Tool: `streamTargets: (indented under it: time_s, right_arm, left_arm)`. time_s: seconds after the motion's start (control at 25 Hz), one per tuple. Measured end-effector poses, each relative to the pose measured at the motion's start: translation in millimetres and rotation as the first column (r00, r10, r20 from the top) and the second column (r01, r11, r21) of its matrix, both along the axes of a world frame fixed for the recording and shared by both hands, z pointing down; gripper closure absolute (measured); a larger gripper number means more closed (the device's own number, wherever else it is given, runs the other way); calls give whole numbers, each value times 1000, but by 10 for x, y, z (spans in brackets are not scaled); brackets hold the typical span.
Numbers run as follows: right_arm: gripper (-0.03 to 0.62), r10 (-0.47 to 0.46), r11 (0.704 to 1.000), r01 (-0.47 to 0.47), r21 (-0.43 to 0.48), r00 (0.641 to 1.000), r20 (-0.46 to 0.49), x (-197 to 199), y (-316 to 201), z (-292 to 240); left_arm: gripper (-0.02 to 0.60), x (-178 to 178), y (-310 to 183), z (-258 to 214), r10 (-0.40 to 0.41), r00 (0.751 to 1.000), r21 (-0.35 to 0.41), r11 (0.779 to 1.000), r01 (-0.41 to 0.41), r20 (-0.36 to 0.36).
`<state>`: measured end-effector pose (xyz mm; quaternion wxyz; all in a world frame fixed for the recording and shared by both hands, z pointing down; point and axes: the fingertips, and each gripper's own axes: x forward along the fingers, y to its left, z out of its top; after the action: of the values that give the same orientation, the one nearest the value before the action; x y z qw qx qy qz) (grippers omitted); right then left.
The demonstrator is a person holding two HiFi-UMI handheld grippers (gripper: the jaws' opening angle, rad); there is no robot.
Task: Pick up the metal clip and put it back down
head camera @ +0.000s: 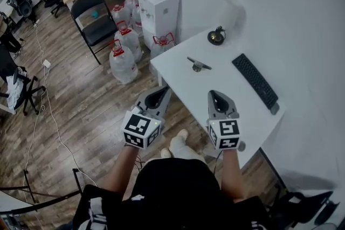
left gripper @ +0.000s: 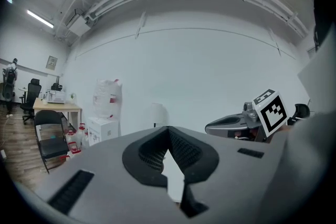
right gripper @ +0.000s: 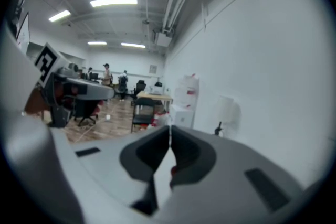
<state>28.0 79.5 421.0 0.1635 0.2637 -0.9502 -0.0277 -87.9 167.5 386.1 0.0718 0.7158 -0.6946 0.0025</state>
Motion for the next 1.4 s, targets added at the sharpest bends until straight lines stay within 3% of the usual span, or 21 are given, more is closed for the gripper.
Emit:
streamTargets:
  time_s: [0.84,1.4]
  right_arm:
    - [559,69,996,-68,-57,997,29,-451,-1451,191]
    - [559,115,988,-113,-109,993,11,-326,-2032,399]
  left_arm:
    - [558,-341,-1566,153,105,994,-63,993,-102,41]
    - [558,-245,-2239,343,168,985,-116,980,-164,28]
